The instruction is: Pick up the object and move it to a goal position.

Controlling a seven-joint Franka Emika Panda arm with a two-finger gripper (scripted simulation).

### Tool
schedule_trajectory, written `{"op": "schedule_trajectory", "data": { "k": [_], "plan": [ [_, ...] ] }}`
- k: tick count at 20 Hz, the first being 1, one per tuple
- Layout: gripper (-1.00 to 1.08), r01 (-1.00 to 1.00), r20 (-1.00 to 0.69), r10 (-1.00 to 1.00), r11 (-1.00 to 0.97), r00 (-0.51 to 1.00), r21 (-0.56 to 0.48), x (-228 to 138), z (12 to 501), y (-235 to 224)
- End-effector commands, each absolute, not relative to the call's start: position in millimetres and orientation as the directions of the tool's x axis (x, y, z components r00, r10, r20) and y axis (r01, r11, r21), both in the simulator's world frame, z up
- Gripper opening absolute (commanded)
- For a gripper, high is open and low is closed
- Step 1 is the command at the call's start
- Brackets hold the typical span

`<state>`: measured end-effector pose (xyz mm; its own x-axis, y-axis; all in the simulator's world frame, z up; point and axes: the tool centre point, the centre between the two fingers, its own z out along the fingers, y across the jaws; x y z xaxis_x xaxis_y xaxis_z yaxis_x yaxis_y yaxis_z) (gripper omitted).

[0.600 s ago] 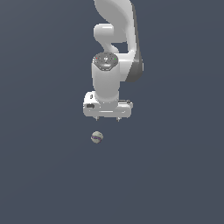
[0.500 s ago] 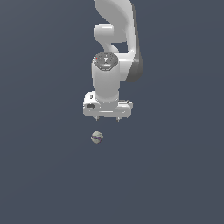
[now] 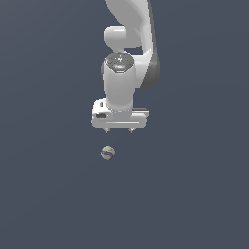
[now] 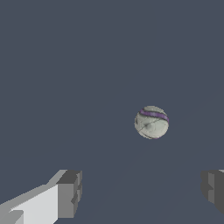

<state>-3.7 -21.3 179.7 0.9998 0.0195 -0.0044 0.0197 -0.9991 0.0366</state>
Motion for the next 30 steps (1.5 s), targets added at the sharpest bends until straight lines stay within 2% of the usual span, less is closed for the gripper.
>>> {"op": "schedule_trajectory", "data": {
  "k": [1, 8, 21, 30],
  "plan": [
    [1.0, 0.022, -0.005, 0.022, -0.999, 1.0, 0.037, -4.0, 179.9, -21.3],
    [1.0, -0.051, -0.003, -0.051, -0.998, 0.999, 0.027, 2.5, 163.6, -31.5],
    [1.0, -0.335, 0.0, -0.335, -0.942, 0.942, 0.002, 21.0, 96.3, -76.5],
    [1.0, -0.366, -0.001, -0.366, -0.931, 0.931, 0.001, 21.9, 86.2, -82.3]
  ]
}}
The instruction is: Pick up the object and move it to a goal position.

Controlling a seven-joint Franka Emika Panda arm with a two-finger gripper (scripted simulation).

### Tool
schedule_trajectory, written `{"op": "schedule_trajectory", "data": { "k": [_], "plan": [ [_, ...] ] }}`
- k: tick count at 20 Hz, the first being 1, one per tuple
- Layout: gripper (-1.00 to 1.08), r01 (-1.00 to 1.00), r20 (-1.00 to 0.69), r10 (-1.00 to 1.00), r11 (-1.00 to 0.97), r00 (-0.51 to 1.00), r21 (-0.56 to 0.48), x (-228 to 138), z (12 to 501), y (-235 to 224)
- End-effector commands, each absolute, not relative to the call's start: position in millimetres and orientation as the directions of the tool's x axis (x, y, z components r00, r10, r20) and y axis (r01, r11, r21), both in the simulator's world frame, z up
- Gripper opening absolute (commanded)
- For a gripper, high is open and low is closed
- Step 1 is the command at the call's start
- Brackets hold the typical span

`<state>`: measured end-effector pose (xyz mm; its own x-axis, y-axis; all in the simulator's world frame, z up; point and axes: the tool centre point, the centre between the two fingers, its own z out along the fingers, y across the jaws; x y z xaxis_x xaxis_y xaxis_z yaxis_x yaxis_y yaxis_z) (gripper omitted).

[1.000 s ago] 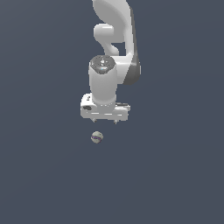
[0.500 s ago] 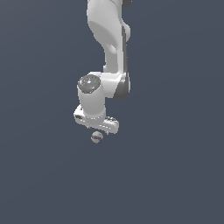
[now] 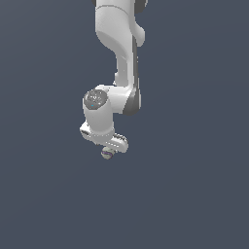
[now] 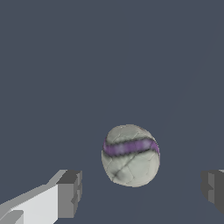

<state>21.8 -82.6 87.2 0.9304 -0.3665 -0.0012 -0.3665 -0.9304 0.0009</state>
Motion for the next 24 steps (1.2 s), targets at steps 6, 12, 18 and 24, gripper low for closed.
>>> {"op": "schedule_trajectory", "data": {
  "k": [6, 12, 18, 24],
  "plan": [
    [1.0, -0.369, -0.001, -0.369, -0.929, 0.929, 0.0, 21.4, 62.9, -82.7],
    [1.0, -0.372, 0.0, -0.372, -0.928, 0.928, 0.0, 21.5, 38.5, -83.1],
    [-1.0, -0.372, 0.0, -0.372, -0.928, 0.928, 0.0, 22.4, 36.8, -83.1],
    [-1.0, -0.372, 0.0, -0.372, -0.928, 0.928, 0.0, 22.4, 36.8, -83.1]
  ]
}}
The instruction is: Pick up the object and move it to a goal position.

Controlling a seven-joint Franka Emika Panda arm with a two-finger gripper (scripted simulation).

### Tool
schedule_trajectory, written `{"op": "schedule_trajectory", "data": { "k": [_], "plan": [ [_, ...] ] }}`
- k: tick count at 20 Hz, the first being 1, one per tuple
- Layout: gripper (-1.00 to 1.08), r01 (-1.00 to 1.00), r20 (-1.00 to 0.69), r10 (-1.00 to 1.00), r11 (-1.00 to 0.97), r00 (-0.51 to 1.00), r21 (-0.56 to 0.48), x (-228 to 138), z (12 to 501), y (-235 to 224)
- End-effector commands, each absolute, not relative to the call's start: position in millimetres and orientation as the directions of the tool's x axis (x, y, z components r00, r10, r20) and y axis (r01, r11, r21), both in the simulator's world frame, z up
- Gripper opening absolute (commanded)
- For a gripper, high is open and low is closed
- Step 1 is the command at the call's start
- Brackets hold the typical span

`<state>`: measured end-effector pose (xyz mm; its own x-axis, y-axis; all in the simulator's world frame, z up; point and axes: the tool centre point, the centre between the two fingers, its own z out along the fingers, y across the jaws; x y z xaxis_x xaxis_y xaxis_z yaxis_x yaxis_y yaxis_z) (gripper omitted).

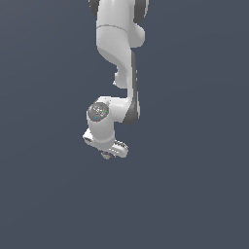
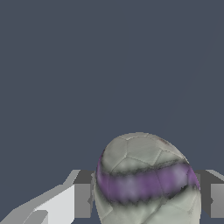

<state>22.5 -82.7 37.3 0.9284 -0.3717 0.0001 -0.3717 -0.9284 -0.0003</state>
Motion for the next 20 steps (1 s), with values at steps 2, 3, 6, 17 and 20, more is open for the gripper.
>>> {"op": "schedule_trajectory", "data": {
  "k": [2, 3, 6, 17, 20],
  "plan": [
    [-1.0, -0.372, 0.0, -0.372, -0.928, 0.928, 0.0, 22.4, 37.2, -83.0],
    [-1.0, -0.372, 0.0, -0.372, -0.928, 0.928, 0.0, 22.3, 37.3, -82.9],
    [-1.0, -0.372, 0.0, -0.372, -0.928, 0.928, 0.0, 19.8, 38.3, -85.4],
    [-1.0, -0.372, 0.0, -0.372, -0.928, 0.928, 0.0, -17.3, 54.2, -124.7],
    [-1.0, -0.372, 0.0, -0.372, -0.928, 0.928, -0.001, -37.1, 62.7, -146.0]
  ]
}}
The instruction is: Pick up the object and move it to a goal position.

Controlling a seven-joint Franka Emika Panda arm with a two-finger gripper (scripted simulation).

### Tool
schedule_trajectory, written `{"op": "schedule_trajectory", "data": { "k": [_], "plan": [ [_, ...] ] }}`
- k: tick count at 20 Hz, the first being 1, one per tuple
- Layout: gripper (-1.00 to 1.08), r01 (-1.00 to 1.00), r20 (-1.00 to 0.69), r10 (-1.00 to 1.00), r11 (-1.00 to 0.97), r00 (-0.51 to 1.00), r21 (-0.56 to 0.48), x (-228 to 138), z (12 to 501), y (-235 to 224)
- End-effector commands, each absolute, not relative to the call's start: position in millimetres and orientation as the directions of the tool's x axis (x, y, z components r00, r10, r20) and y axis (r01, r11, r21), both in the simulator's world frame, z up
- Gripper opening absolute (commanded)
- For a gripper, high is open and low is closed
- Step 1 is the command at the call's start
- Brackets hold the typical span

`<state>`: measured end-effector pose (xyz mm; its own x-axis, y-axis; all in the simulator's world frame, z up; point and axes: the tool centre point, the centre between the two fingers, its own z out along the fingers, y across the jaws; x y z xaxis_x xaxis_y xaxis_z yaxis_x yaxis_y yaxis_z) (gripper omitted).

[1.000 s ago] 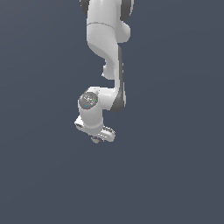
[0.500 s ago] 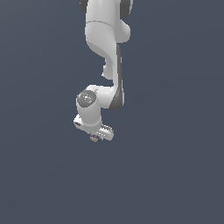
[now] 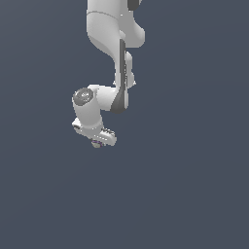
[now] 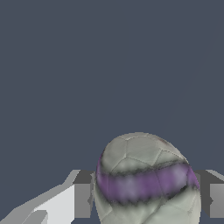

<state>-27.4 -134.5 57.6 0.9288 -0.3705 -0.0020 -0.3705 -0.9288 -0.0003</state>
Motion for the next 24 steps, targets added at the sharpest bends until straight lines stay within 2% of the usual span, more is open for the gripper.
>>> {"op": "schedule_trajectory", "data": {
  "k": [1, 13, 24],
  "plan": [
    [-1.0, -0.372, 0.0, -0.372, -0.928, 0.928, -0.001, -44.4, 65.9, -153.9],
    [-1.0, -0.372, 0.0, -0.372, -0.928, 0.928, -0.001, -114.6, 97.9, -233.7],
    [-1.0, -0.372, 0.0, -0.372, -0.928, 0.928, 0.0, -126.0, 104.3, -250.0]
  ]
}}
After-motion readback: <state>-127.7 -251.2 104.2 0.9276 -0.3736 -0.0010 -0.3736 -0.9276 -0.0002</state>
